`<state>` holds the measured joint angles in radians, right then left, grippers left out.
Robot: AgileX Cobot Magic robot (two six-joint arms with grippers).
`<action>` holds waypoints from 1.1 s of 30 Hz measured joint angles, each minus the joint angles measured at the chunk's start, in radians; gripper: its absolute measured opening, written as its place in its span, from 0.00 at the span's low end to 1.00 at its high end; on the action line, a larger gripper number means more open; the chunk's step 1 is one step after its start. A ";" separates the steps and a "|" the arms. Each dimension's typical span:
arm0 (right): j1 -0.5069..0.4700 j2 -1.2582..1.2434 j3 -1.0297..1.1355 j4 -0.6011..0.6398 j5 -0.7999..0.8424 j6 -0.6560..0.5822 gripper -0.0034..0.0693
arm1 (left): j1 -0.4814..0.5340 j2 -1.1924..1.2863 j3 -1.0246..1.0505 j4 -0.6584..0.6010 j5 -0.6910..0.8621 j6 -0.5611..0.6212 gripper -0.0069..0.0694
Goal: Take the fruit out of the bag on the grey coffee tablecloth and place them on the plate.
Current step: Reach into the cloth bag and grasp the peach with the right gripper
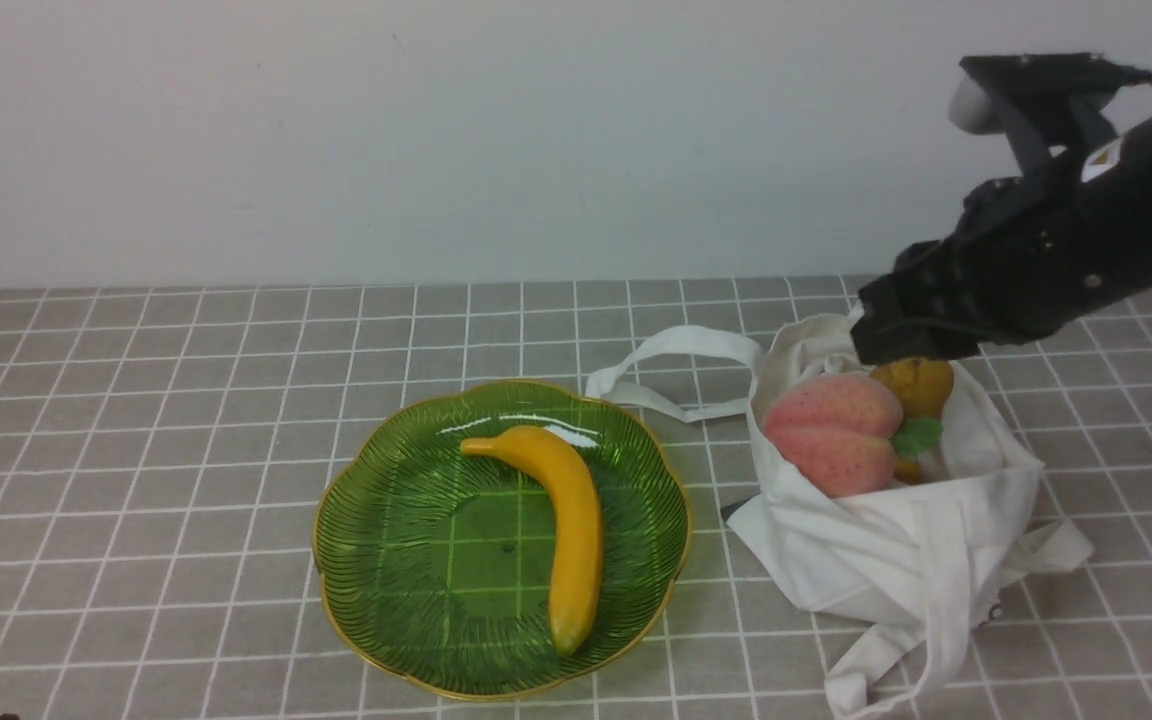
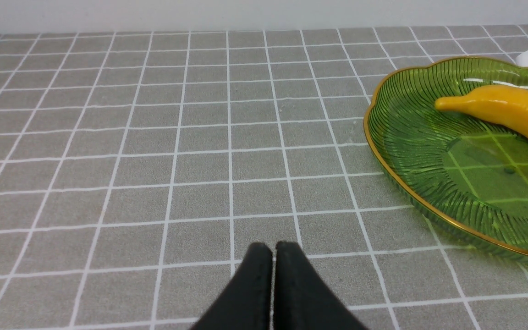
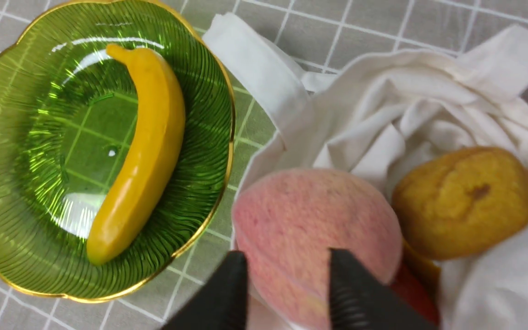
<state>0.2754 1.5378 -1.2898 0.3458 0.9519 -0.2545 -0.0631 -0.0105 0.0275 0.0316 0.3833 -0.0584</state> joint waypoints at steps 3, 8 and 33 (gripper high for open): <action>0.007 0.041 -0.010 -0.002 -0.007 0.008 0.67 | 0.000 0.000 0.000 0.000 0.000 0.000 0.08; 0.007 0.093 -0.010 -0.036 -0.009 0.046 0.96 | 0.000 0.000 0.000 0.000 0.000 0.000 0.08; 0.009 0.194 -0.015 -0.042 -0.005 0.098 0.86 | 0.000 0.000 0.000 0.000 0.000 0.000 0.08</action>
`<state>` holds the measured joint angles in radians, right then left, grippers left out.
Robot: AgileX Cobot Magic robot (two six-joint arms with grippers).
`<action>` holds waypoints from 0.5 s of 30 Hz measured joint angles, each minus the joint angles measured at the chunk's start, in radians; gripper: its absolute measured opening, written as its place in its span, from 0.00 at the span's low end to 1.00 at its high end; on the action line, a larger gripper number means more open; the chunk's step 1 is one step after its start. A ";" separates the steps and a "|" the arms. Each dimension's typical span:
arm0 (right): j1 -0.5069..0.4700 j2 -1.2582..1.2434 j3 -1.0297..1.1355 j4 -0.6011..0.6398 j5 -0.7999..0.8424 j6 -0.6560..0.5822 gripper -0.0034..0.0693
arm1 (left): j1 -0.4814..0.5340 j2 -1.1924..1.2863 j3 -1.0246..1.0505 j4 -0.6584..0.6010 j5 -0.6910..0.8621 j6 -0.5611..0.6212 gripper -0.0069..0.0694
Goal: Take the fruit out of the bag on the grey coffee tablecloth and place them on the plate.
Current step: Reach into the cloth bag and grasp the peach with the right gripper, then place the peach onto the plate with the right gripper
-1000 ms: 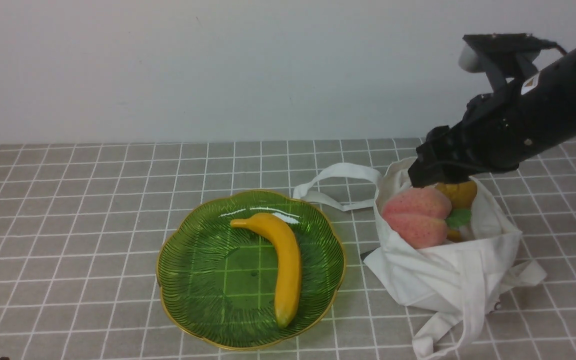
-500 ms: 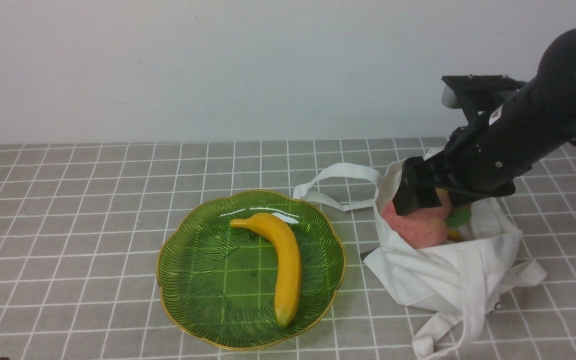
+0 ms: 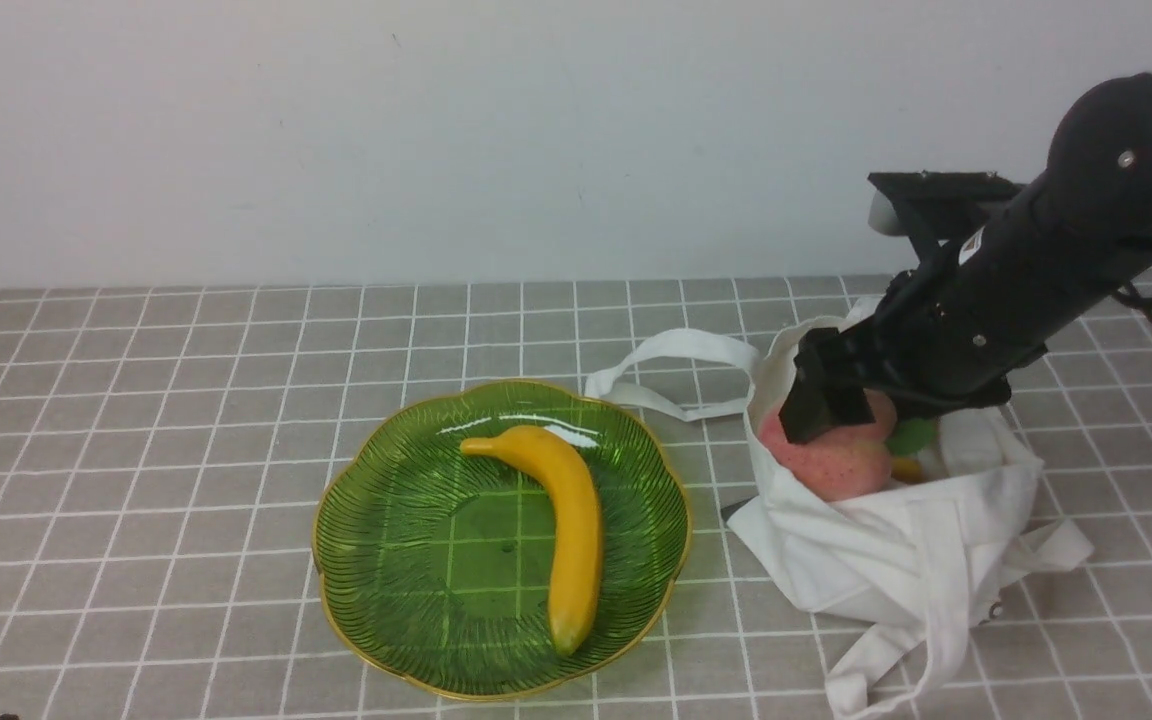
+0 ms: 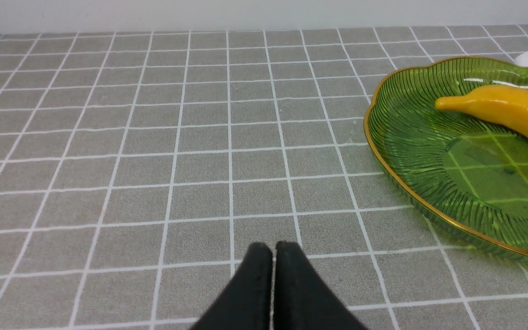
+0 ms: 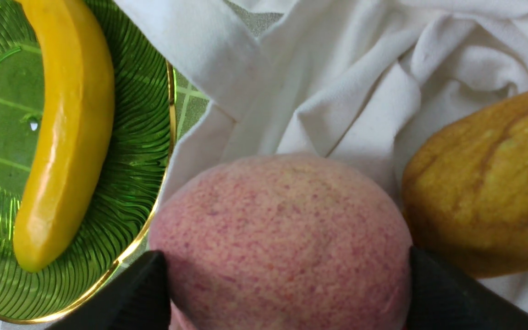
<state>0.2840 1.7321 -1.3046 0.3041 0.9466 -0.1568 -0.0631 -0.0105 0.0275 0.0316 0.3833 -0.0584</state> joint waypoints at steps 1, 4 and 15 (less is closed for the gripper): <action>0.000 0.000 0.000 0.000 0.000 0.000 0.86 | 0.000 0.000 0.000 0.000 0.000 0.000 0.08; 0.000 0.000 -0.002 0.000 0.009 0.000 0.86 | 0.000 0.000 0.000 0.000 0.000 0.000 0.08; 0.000 -0.111 -0.003 -0.036 0.053 -0.002 0.86 | 0.000 0.000 0.000 0.000 0.000 0.000 0.08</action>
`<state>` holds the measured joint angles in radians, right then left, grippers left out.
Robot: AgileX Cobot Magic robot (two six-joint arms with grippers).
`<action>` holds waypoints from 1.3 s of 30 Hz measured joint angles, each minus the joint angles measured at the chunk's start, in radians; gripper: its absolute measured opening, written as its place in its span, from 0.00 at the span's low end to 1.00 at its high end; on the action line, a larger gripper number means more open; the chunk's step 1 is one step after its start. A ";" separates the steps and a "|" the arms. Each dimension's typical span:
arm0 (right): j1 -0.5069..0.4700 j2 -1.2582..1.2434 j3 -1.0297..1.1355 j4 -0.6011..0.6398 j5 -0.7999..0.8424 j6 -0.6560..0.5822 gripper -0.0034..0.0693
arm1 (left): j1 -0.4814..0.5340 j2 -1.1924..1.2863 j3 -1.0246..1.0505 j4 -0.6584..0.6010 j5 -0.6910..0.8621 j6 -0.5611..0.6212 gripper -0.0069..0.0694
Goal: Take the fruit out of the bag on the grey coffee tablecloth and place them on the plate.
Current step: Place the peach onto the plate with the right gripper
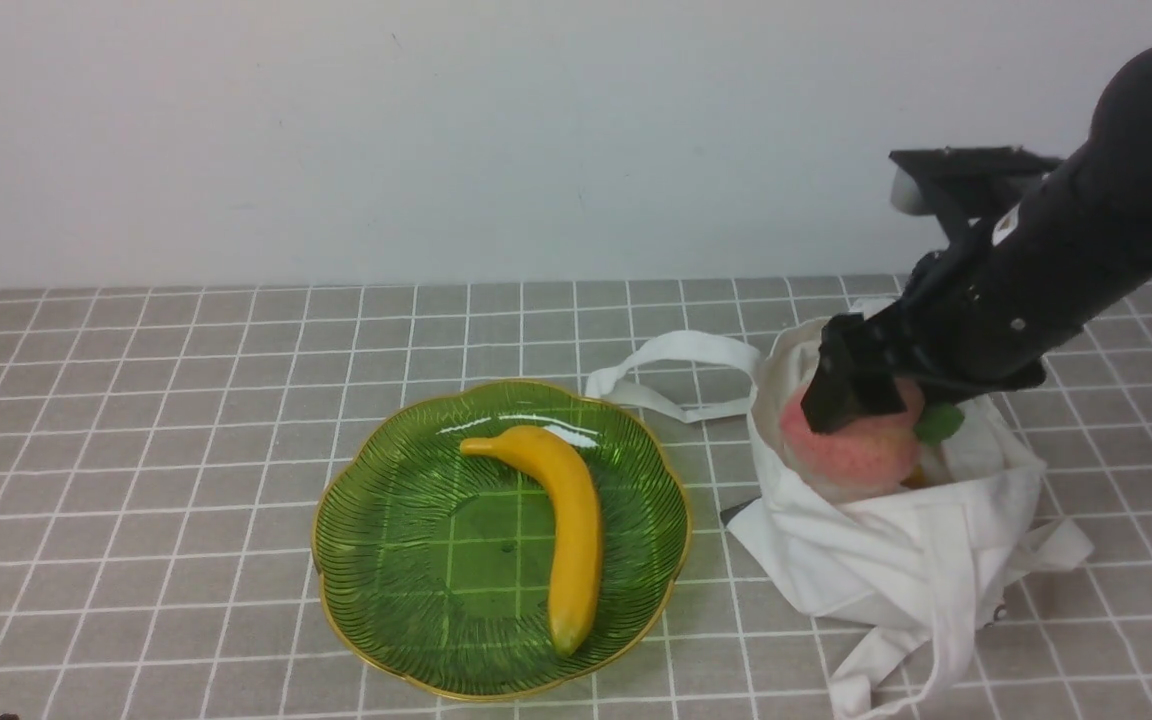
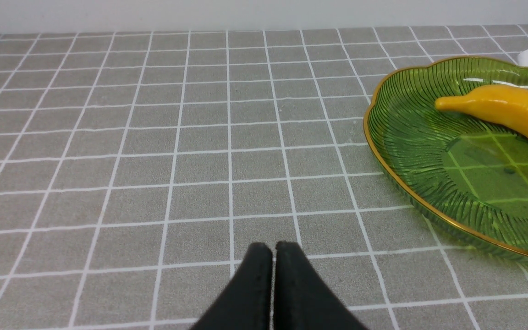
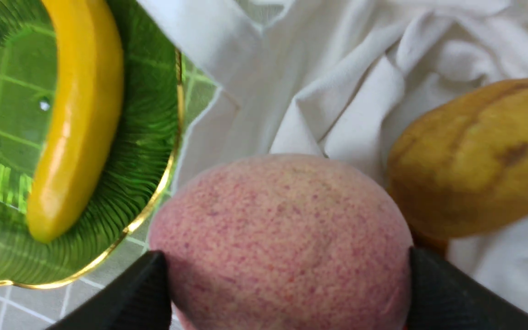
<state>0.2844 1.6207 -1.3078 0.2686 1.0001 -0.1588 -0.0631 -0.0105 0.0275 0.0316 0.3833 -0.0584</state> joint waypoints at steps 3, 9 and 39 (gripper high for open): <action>0.000 -0.080 0.000 -0.002 -0.022 -0.001 0.86 | 0.000 0.000 0.000 0.000 0.000 0.000 0.08; 0.000 -0.182 0.000 0.070 -0.096 -0.032 0.86 | 0.000 0.000 0.000 0.000 0.000 0.000 0.08; 0.446 0.286 0.000 0.381 -0.531 -0.369 0.86 | 0.000 0.000 0.000 0.000 0.000 0.000 0.08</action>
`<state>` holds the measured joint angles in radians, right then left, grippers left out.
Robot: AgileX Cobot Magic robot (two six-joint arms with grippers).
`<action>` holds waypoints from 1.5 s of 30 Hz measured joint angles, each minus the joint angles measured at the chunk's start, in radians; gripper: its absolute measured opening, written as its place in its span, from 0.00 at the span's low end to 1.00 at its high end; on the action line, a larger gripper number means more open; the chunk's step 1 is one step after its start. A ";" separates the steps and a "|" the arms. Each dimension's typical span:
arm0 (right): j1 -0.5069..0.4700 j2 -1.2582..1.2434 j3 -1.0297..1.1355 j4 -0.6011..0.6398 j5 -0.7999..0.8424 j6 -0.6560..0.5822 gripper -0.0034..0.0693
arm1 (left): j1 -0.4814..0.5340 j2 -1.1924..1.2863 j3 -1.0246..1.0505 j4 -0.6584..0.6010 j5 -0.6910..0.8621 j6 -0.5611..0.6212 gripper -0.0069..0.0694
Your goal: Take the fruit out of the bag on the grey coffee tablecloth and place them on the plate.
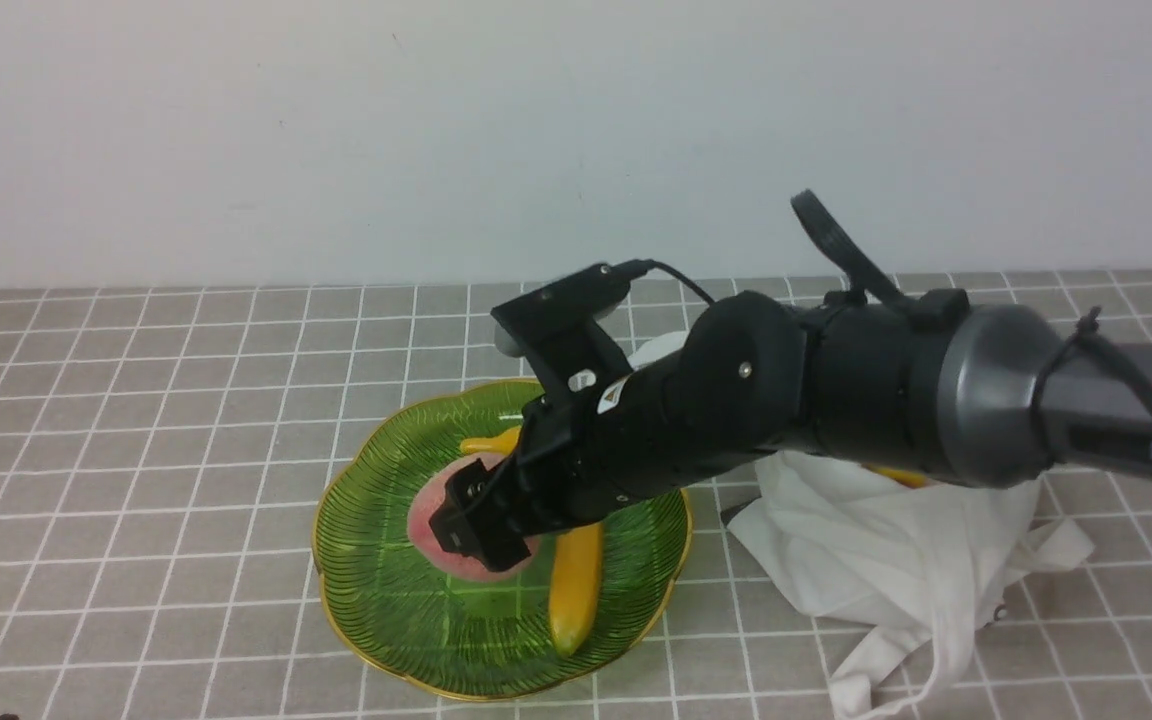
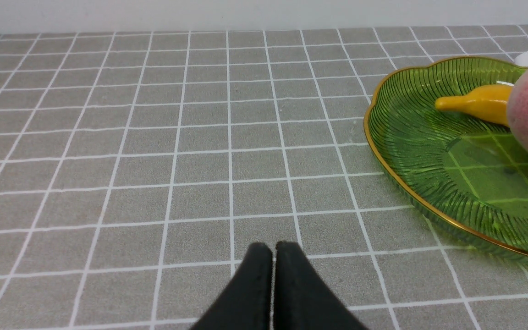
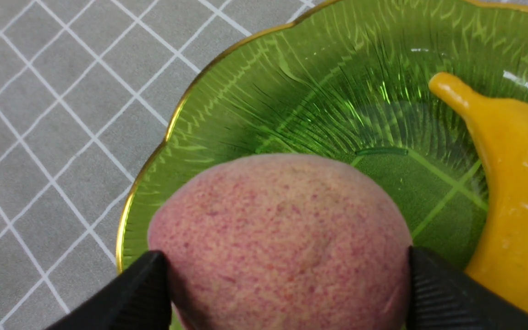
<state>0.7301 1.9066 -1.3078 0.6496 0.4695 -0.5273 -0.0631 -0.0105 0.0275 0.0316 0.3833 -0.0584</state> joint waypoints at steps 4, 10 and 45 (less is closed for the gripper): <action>0.000 0.001 0.000 0.001 -0.018 0.000 0.91 | 0.000 0.000 0.000 0.000 0.000 0.000 0.08; 0.001 0.001 0.000 0.002 -0.019 0.000 0.96 | 0.000 0.000 0.000 0.000 0.000 0.000 0.08; -0.314 -1.293 0.185 -0.899 0.230 0.769 0.03 | 0.000 0.000 0.000 0.000 0.000 0.000 0.08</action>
<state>0.4161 0.6140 -1.1223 -0.2494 0.6997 0.2417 -0.0631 -0.0105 0.0275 0.0316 0.3833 -0.0584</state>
